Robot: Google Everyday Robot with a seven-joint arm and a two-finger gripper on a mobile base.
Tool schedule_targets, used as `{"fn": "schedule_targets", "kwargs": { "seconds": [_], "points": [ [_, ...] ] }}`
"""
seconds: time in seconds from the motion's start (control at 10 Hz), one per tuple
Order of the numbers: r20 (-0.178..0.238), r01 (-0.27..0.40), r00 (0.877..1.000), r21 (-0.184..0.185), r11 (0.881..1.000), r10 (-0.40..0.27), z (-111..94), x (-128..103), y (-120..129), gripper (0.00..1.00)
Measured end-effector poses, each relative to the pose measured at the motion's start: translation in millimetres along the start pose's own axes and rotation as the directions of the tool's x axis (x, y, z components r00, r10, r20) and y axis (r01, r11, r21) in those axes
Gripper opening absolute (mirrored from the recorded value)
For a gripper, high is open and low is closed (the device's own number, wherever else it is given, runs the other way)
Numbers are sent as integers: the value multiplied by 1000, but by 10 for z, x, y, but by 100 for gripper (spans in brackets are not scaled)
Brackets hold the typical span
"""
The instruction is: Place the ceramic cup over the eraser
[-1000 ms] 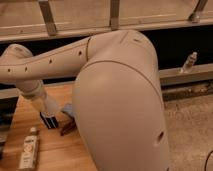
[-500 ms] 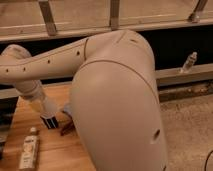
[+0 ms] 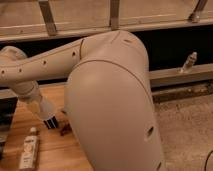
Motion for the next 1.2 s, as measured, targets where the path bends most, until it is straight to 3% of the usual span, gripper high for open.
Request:
{"fn": "schedule_targets", "kwargs": {
  "seconds": [0.3,0.9,1.1,1.2],
  "points": [
    [0,4,1000,-4,1000,-4,27,-14,3,3],
    [-1,4,1000,-4,1000,-4,26,-12,1,64],
    [-1,4,1000,-4,1000,-4,27,-11,2,78],
    [-1,4,1000,-4,1000,-4,27,-11,1,80]
  ]
}}
